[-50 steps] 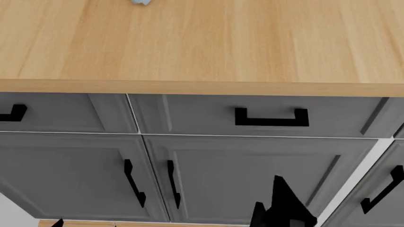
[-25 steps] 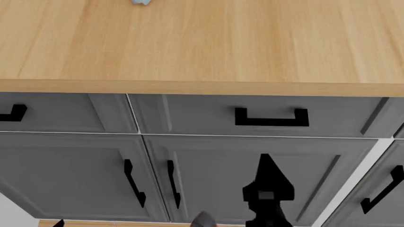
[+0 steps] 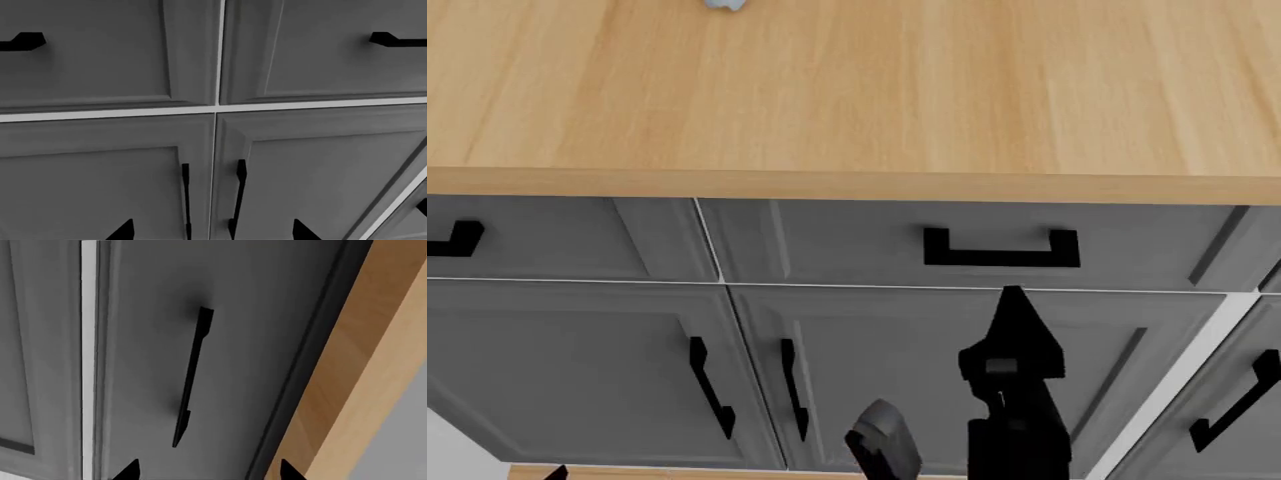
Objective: Open the right drawer.
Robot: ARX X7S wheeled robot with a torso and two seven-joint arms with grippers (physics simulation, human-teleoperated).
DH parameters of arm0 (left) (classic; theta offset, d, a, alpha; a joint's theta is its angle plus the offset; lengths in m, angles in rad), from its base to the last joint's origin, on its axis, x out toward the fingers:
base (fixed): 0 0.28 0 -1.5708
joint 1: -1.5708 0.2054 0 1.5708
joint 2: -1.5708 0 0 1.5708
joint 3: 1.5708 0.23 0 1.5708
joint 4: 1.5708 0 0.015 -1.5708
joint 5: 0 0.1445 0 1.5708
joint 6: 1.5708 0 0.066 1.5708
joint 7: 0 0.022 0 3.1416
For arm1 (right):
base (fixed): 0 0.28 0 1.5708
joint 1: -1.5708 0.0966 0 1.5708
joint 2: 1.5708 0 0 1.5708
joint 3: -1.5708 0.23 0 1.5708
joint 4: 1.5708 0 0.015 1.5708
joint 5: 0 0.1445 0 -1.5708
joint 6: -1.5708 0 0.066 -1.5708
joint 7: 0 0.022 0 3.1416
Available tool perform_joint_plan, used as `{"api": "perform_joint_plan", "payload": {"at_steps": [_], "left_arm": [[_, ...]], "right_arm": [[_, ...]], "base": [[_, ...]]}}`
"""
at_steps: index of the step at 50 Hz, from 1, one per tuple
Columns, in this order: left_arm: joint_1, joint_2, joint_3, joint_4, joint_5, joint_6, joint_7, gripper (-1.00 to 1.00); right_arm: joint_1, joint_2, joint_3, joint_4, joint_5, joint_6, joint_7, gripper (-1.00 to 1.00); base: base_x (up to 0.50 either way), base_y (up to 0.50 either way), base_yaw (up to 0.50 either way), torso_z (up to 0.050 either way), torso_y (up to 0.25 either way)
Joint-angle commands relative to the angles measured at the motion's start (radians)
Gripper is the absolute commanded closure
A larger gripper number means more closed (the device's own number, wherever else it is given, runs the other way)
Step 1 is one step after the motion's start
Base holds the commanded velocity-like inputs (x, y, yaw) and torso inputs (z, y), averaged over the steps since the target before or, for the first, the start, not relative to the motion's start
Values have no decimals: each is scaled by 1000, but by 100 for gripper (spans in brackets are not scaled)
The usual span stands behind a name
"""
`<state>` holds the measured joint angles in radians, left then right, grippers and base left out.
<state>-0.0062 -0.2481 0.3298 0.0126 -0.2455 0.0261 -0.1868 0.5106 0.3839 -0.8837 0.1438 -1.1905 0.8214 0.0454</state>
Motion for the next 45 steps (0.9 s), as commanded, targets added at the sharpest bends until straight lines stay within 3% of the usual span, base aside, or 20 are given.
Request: {"api": "perform_joint_plan", "payload": {"at_steps": [1, 45], "left_arm": [[2, -3, 4, 1, -10, 12, 3, -100], [6, -15, 18, 3, -16, 19, -22, -100]], "right_arm": [[37, -34, 28, 92, 48, -25, 58, -100], [178, -187, 90, 464, 187, -151, 302, -100]], "base": [[0, 0, 0, 0, 0], [0, 0, 0, 0, 0]]}}
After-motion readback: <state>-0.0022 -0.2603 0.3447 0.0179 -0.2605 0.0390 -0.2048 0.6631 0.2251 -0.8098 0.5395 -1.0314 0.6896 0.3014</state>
